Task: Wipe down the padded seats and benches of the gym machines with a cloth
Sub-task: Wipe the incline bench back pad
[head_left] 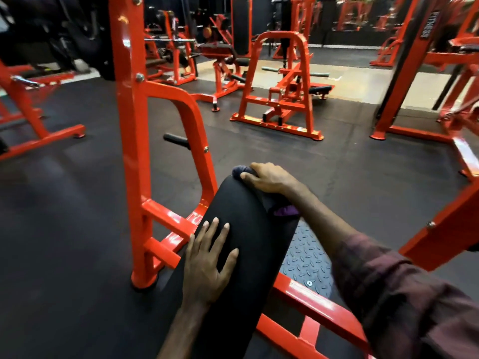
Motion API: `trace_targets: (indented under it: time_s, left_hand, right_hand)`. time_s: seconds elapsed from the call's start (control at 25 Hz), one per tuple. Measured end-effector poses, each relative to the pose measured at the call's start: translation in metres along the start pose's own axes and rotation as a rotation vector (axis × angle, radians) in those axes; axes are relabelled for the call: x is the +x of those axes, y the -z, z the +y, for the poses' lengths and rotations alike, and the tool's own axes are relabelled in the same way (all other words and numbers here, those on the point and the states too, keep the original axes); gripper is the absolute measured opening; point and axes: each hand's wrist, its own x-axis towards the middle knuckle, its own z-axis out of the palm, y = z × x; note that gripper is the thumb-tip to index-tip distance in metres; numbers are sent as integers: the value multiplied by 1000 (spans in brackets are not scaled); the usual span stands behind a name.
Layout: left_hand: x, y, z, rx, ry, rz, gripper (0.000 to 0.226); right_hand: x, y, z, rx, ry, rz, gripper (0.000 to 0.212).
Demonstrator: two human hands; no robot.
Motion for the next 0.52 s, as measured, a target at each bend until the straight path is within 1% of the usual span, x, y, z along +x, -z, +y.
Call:
trace_targets:
  time_s: [0.12,0.2,0.32,0.4,0.52]
  left_hand:
    - [-4,0,-3,-21,39,48,59]
    - [-3,0,0,-8,56,45,58]
    - [-3,2,-1,-11,57,39,58]
    - [-3,4,-1,-16,66,33,58]
    - [-5,4,1,-19,89,10,58]
  right_hand:
    - [-3,12,18,31,-8,-71,45]
    - [11,9,0,10,-25,-75,47]
    - [30,-10,-44,-36,23,-37,42]
    - [31,-4,-48,-69,59,-44,42]
    - [35,8,-47,-109,120,-106,42]
